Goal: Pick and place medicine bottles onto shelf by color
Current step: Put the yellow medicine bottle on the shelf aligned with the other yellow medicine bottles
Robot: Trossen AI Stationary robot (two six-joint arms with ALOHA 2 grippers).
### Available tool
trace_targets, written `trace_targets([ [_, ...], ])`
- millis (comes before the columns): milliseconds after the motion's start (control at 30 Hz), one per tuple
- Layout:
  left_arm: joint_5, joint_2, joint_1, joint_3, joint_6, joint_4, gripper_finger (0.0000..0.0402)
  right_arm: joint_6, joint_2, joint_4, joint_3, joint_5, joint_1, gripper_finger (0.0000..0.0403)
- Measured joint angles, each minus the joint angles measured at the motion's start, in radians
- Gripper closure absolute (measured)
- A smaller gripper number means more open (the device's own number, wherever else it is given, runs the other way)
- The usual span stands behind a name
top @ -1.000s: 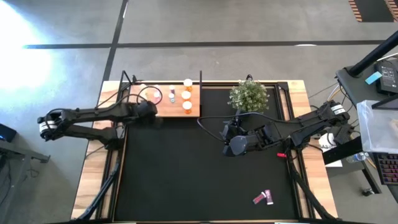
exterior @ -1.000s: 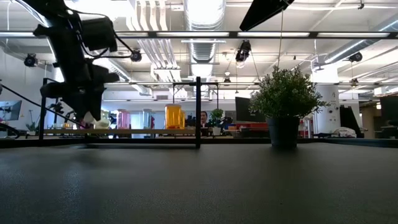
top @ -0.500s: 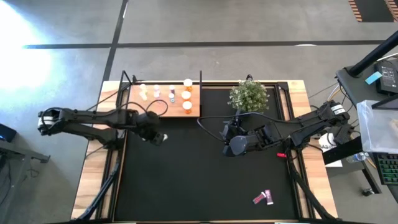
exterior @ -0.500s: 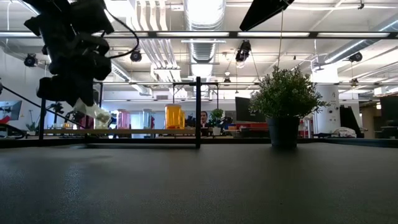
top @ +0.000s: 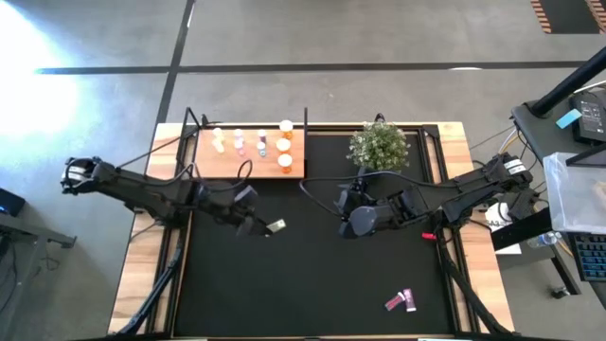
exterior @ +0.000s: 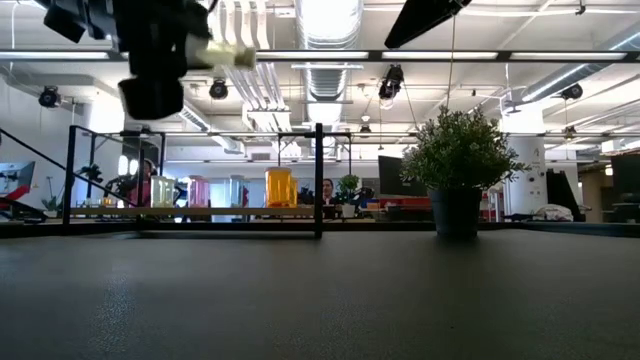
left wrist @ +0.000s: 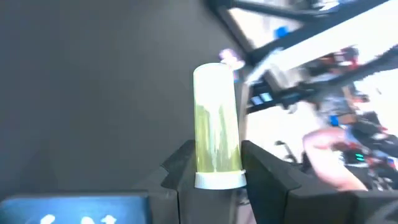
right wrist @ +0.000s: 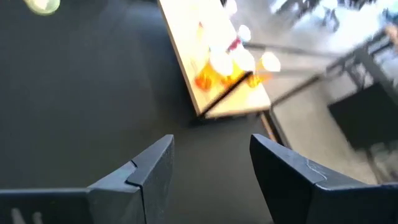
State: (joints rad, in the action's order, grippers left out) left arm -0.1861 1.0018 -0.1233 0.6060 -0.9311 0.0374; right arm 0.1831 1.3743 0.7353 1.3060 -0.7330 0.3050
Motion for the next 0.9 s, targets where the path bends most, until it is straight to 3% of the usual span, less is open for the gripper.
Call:
trace_targets([
  [233,0.010,0.072,-0.052,0.005,0.057,-0.218,0.0305,-0.167,0.000,-0.147,0.000,0.000,0.000,0.0200],
  [400,0.011,0.132,-0.055,0.022,0.104,-0.242,0.0305,-0.056,0.002,-0.236,0.000,0.033,0.000,0.0199],
  [567,0.011,0.191,-0.055,0.042,0.109,-0.243,0.0305,0.037,0.021,-0.252,0.000,0.280,0.000,0.0200],
  [700,0.011,0.240,-0.055,0.068,0.109,-0.249,0.0305,-0.035,0.087,-0.248,0.000,0.446,0.027,0.0199],
  [900,0.003,0.302,-0.063,0.081,0.107,-0.271,0.0305,-0.178,0.200,-0.244,0.038,0.353,0.073,0.0200],
])
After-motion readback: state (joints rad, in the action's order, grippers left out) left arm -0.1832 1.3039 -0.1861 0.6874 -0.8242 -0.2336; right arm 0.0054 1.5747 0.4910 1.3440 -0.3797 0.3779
